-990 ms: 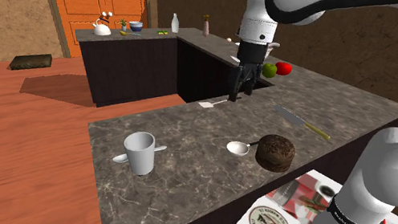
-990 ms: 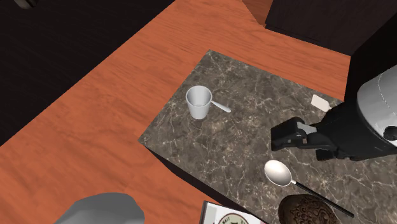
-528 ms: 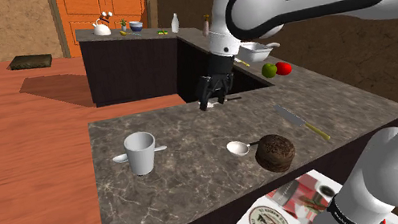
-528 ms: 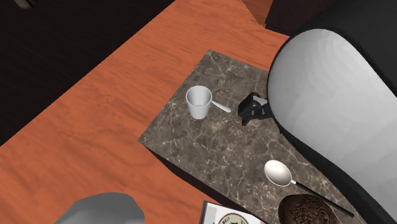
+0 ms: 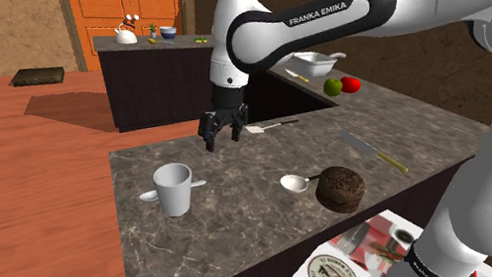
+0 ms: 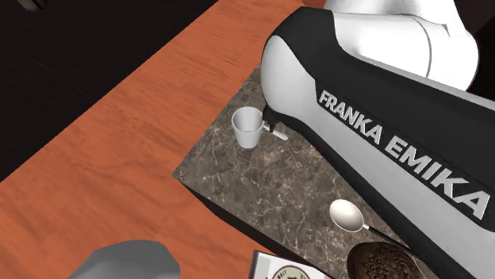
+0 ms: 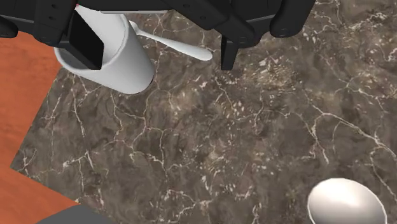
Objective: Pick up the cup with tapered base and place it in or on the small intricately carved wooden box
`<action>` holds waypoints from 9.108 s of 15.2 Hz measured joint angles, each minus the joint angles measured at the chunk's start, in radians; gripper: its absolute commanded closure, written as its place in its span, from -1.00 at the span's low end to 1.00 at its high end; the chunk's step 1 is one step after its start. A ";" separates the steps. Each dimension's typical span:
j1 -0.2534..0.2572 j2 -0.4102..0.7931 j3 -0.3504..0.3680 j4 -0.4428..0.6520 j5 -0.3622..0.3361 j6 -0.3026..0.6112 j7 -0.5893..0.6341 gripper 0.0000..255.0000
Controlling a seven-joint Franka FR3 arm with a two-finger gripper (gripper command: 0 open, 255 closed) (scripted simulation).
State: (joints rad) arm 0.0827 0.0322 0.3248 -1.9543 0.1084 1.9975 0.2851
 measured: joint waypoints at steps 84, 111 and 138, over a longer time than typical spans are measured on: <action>-0.079 -0.309 -0.105 -0.058 0.064 -0.282 -0.186 1.00; -0.227 -0.807 -0.459 -0.450 -0.111 -0.434 -0.611 1.00; -0.235 -0.820 -0.472 -0.680 -0.123 -0.217 -0.623 -1.00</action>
State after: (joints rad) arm -0.1527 -0.7881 -0.1468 -2.6339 -0.0147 1.7801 -0.3381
